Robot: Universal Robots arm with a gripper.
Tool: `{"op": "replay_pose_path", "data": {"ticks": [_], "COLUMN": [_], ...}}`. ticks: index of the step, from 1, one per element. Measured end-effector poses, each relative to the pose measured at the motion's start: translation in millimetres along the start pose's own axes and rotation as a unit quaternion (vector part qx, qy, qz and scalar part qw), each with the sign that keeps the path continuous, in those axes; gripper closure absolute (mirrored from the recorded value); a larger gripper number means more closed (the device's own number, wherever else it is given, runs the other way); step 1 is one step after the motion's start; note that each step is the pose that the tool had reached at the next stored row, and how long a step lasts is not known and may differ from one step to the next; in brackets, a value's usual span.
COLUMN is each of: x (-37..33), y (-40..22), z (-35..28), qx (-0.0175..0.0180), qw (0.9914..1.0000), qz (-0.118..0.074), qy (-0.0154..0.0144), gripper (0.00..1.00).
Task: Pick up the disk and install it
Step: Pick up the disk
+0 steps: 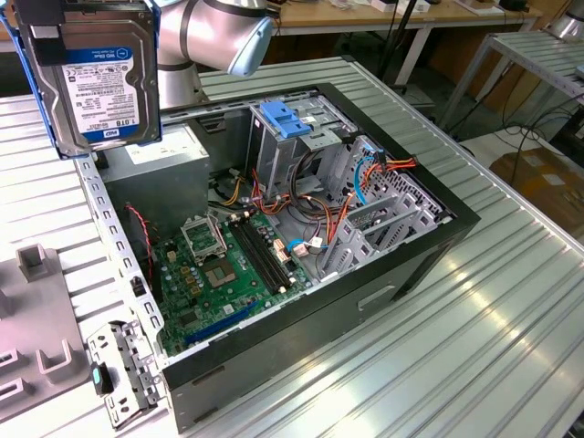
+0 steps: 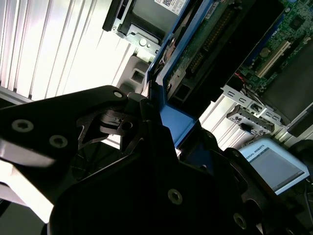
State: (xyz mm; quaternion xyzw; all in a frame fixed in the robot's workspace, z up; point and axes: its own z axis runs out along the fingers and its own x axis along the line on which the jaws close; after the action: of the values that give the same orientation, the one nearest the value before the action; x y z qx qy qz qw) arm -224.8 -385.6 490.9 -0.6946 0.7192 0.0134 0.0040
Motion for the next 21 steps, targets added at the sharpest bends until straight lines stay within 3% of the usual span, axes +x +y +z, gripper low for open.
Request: {"op": "replay_pose_path", "data": {"ticks": [3,7,10,21], "x": [0.6,6.6,8.6,10.7], "y": [-0.1,-0.8,-6.0,-46.6], "z": [0.0,0.1,0.5,2.4], "qx": [0.0001,0.0000,0.0000,0.0000], "qw": [1.00000,1.00000,1.00000,1.00000], "qz": [0.000,0.000,0.000,0.000], "qy": [0.0000,0.0000,0.0003,0.0019], "gripper": [0.63,0.63,0.63,0.63]}}
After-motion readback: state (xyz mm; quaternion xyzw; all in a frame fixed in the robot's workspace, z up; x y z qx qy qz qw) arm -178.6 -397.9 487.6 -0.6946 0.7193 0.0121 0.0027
